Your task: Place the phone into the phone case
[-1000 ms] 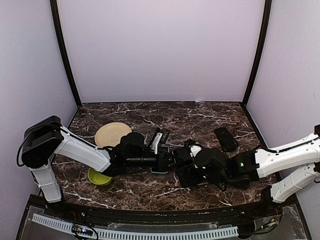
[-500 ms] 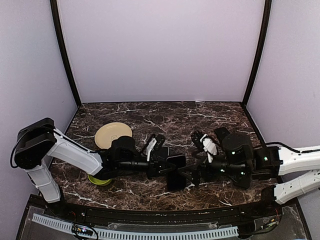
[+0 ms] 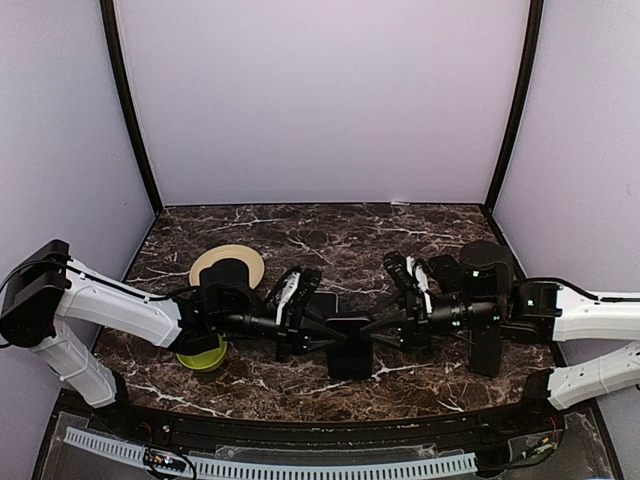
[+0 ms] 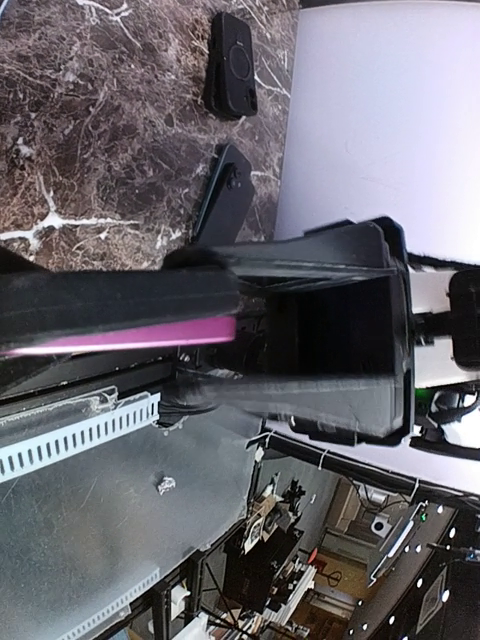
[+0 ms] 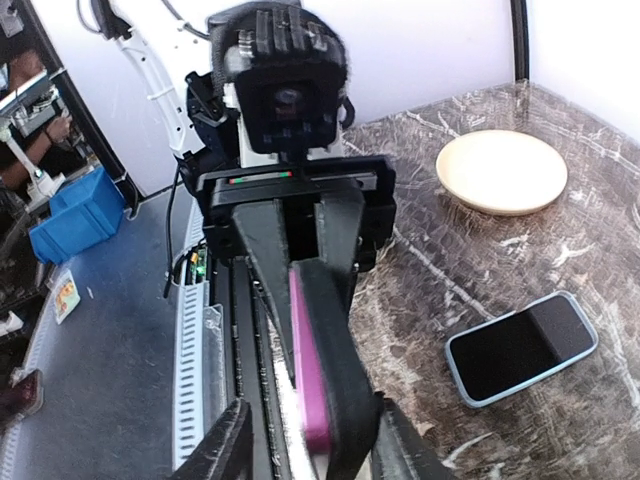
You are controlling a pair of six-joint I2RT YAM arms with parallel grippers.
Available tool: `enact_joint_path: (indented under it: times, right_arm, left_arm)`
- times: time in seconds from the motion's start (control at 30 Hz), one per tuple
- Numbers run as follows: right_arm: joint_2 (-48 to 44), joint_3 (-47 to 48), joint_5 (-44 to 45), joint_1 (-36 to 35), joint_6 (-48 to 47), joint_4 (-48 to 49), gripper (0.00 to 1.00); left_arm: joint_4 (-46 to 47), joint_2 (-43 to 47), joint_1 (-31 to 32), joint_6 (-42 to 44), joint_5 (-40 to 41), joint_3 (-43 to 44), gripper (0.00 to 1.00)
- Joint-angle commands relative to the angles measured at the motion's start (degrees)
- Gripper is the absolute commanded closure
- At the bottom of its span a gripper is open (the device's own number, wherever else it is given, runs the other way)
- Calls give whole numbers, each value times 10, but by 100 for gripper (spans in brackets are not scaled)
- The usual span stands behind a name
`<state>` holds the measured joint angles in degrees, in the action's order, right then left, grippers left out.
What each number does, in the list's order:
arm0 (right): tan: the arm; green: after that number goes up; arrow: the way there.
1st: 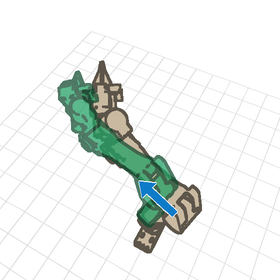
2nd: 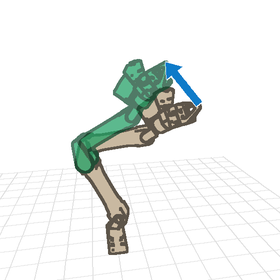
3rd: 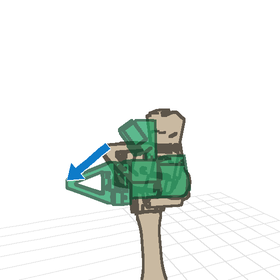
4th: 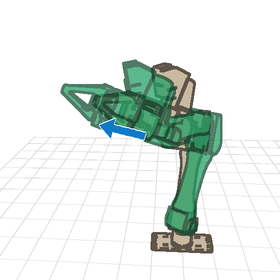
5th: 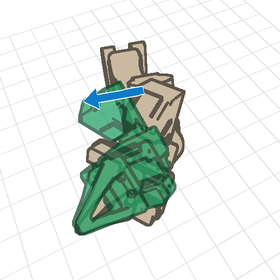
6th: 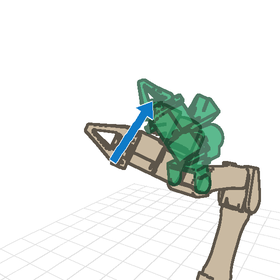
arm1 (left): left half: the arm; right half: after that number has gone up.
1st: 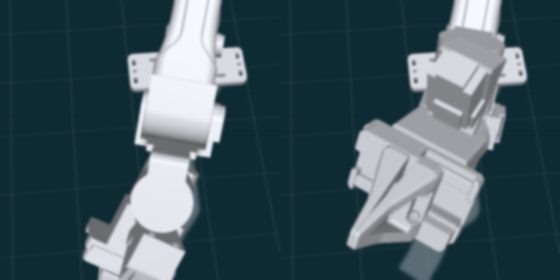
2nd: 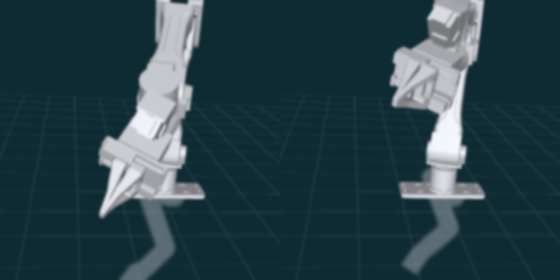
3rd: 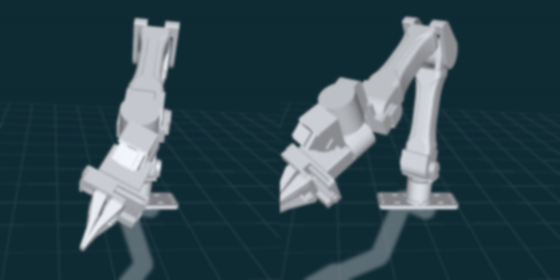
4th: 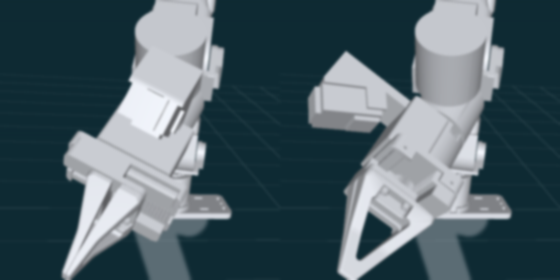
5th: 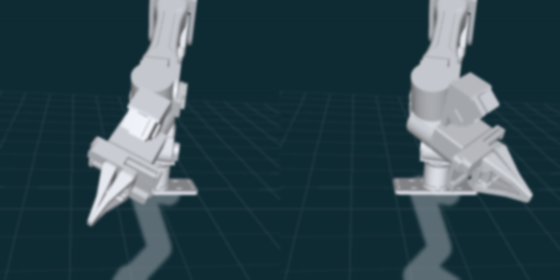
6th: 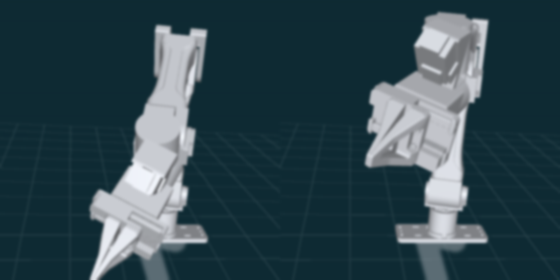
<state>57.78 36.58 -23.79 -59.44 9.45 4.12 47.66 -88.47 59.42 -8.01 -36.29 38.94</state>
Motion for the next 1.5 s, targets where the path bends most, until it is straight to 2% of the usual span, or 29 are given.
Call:
enact_joint_path:
  times: [0.0,0.03,0.1,0.3,0.33,0.37,0.4,0.47,0.53,0.57,0.63,0.67,0.73,0.77,0.9,0.93,0.97,1.0,1.07,1.1,1.17,1.27,1.37,1.4,1.47]
  right_arm:
    - [22,13,-40,5,6,61,72]
    - [29,17,-43,5,7,60,79]
    - [43,26,-51,6,5,47,100]
    - [28,46,-61,17,-16,4,100]
    - [27,44,-60,19,-16,0,92]
    - [29,40,-53,20,-13,-5,64]
    - [31,34,-49,20,-6,-7,43]
    - [36,13,-59,20,13,10,38]
    - [36,-2,-69,20,32,37,43]
    - [34,-7,-70,20,38,50,53]
    - [32,-10,-69,20,44,67,78]
    - [31,-8,-71,20,44,71,87]
    - [31,-3,-77,20,38,66,98]
    - [30,-1,-77,20,35,59,100]
    - [20,1,-79,26,36,57,100]
    - [18,5,-79,34,39,55,100]
    - [18,10,-81,45,42,50,100]
    - [20,17,-85,62,43,40,100]
    - [29,30,-122,100,44,27,100]
    - [32,33,-145,119,50,39,100]
    - [38,39,-186,145,61,69,100]
    - [55,60,-229,149,52,91,100]
    - [64,73,-248,150,55,119,100]
    - [66,73,-247,150,60,130,100]
    - [72,72,-248,150,68,144,100]
  left_arm:
    - [34,18,4,16,-32,15,100]
    - [29,16,5,17,-34,19,100]
    - [26,14,8,17,-34,23,100]
    - [22,21,15,3,-31,30,100]
    - [24,26,15,-1,-27,31,100]
    - [24,27,15,-8,-22,31,100]
    - [25,34,15,-12,-13,29,100]
    - [33,44,15,-17,-5,26,100]
    - [38,52,15,-19,-6,25,100]
    - [38,56,15,-20,-10,26,100]
    - [40,58,15,-21,-14,26,100]
    - [43,58,15,-22,-15,26,100]
    - [50,58,15,-25,-19,24,100]
    - [56,59,15,-25,-20,23,100]
    - [43,50,14,-26,-15,29,97]
    - [34,48,14,-27,-8,31,78]
    - [14,46,13,-27,14,34,67]
    - [4,48,10,-27,32,34,48]
    - [-33,54,3,-28,104,30,38]
    - [-60,55,0,-29,141,28,36]
    - [-85,45,-11,-29,150,29,33]
    - [-69,10,-16,-39,95,34,28]
    - [13,-27,-16,-80,41,43,25]
    - [40,-43,-16,-89,25,50,28]
    - [73,-59,-16,-106,10,58,45]
